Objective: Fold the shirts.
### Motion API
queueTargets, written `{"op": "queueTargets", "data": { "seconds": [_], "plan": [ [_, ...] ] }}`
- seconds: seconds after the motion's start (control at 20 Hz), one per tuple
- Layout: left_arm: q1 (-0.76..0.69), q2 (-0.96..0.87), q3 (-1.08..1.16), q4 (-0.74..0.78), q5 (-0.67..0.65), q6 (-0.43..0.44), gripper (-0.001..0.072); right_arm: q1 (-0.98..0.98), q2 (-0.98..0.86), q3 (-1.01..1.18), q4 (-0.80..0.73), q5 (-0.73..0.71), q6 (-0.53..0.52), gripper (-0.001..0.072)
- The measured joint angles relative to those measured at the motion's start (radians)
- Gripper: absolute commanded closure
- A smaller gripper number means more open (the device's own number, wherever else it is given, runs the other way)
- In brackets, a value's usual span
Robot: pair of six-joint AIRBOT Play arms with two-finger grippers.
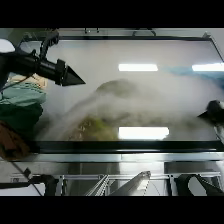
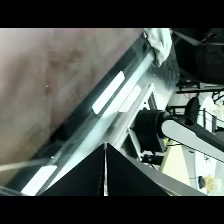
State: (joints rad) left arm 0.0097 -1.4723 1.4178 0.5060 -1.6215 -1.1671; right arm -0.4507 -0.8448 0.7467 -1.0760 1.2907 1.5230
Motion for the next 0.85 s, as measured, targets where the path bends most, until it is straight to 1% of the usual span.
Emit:
{"op": "queueTargets", "data": {
  "seconds": [0.15, 0.25, 0.35, 0.55, 0.85],
  "plan": [
    [-0.006, 0.174, -0.325, 0.014, 0.075, 0.045, 0.0706, 0.183, 0.118, -0.185, 0.027, -0.079, -0.002, 0.0695],
    [-0.008, 0.271, -0.509, 0.036, 0.128, 0.067, 0.0705, 0.251, 0.155, -0.243, 0.038, -0.108, 0.002, 0.0695],
    [-0.002, 0.348, -0.629, 0.043, 0.163, 0.08, 0.0705, 0.287, 0.175, -0.273, 0.044, -0.132, 0.005, 0.0694],
    [0.044, 0.477, -0.76, 0.053, 0.195, 0.089, 0.0705, 0.314, 0.189, -0.295, 0.069, -0.148, 0.009, 0.0694],
    [0.147, 0.633, -0.863, 0.058, 0.212, 0.092, 0.0696, 0.322, 0.193, -0.302, 0.083, -0.153, 0.009, 0.0695]
  ]
}}
